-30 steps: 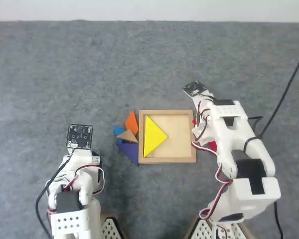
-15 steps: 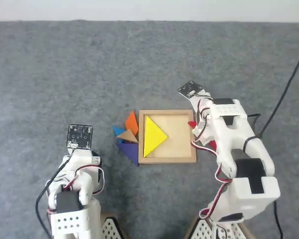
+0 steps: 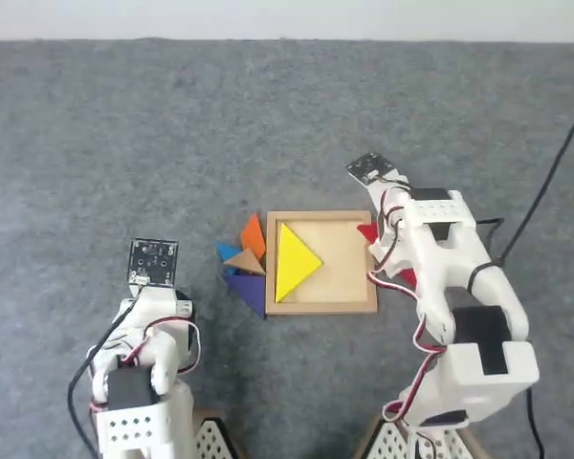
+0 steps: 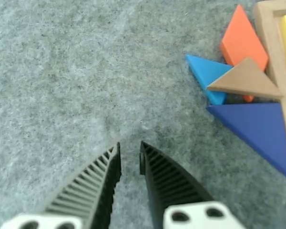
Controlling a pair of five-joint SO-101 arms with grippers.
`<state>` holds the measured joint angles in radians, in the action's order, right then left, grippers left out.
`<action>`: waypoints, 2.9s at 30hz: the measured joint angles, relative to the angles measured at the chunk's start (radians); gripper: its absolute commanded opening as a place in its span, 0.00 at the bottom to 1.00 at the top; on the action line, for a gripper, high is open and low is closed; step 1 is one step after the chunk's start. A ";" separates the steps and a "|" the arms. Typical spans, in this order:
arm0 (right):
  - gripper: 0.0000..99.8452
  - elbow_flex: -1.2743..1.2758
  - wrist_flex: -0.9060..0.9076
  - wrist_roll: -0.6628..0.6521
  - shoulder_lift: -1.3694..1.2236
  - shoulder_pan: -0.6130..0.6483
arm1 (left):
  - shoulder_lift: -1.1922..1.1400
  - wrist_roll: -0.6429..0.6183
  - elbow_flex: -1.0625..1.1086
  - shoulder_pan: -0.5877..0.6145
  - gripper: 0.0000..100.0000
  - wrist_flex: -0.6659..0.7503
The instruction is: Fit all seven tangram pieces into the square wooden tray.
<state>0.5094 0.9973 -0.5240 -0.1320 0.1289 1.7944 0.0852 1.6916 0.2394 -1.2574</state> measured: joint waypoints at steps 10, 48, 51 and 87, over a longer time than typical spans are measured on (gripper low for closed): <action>0.03 0.002 0.009 0.098 0.041 -0.020 | 0.000 0.000 0.000 0.000 0.07 0.000; 0.01 -0.301 0.377 -0.034 0.029 0.408 | 0.000 0.000 0.000 0.000 0.07 0.000; 0.01 -0.393 0.411 -0.089 -0.098 0.407 | 0.000 0.000 0.000 0.000 0.07 0.000; 0.20 -1.043 0.753 -0.761 -0.606 0.358 | 0.000 0.000 0.000 0.000 0.07 0.000</action>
<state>-0.5340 1.7507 -1.2850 -0.7380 0.4864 1.7944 0.0852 1.6916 0.2394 -1.2574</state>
